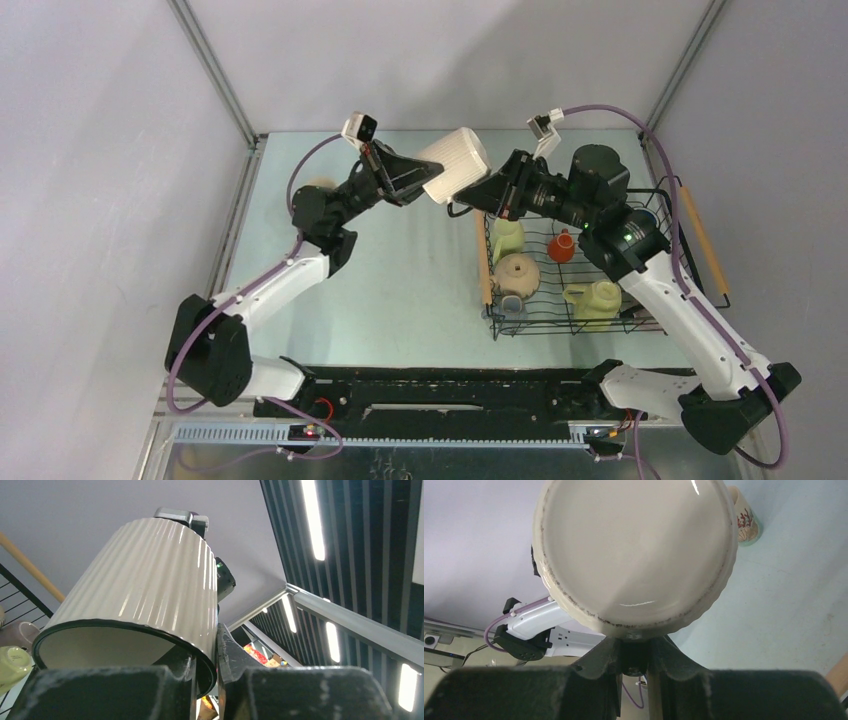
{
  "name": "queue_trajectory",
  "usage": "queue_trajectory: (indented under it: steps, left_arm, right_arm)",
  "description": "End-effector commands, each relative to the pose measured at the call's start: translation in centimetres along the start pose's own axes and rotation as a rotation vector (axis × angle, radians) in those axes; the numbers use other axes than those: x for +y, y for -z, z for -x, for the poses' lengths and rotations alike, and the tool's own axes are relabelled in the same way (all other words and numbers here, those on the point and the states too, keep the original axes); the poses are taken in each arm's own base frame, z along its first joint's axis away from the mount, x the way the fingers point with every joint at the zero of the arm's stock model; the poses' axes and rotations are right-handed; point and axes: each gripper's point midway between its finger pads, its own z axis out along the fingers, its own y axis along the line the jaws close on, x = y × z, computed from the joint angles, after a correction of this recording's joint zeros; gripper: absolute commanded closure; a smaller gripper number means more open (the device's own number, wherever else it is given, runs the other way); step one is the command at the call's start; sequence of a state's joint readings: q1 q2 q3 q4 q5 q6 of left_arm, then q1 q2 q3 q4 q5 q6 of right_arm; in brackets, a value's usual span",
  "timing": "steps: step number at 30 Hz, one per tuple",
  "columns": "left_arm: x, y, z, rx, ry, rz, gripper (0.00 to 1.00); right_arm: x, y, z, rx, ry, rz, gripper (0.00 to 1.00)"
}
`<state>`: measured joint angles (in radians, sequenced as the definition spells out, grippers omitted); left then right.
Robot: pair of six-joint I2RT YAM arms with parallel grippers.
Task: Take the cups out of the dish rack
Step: Place the cup at the center of the board.
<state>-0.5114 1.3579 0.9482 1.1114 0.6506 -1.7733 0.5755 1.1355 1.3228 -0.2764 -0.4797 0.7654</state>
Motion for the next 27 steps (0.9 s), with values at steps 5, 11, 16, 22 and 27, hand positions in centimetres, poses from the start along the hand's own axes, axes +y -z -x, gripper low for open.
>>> queue_trajectory:
  steps: [5,11,16,22,27]
  left_arm:
    - [-1.0,0.8,-1.2,0.002,-0.105,0.033,1.00]
    - [-1.0,1.0,-1.0,-0.025,-0.153,0.069,1.00]
    - [-1.4,1.0,-0.9,-0.040,-0.182,0.082,1.00]
    - [-1.2,1.3,-0.4,-0.053,-0.223,0.118,1.00]
    - [-0.1,2.1,0.2,-0.053,-0.296,0.214,1.00]
  right_arm:
    - [1.3,1.0,1.7,-0.097,0.105,0.006,1.00]
    - [1.3,1.2,1.5,-0.095,0.117,-0.005,0.72]
    - [1.6,1.3,1.3,-0.092,0.136,0.002,0.31]
    - [1.5,1.9,0.9,-0.092,0.151,-0.025,0.12]
    - [0.7,3.1,0.8,-0.109,0.173,-0.090,0.09]
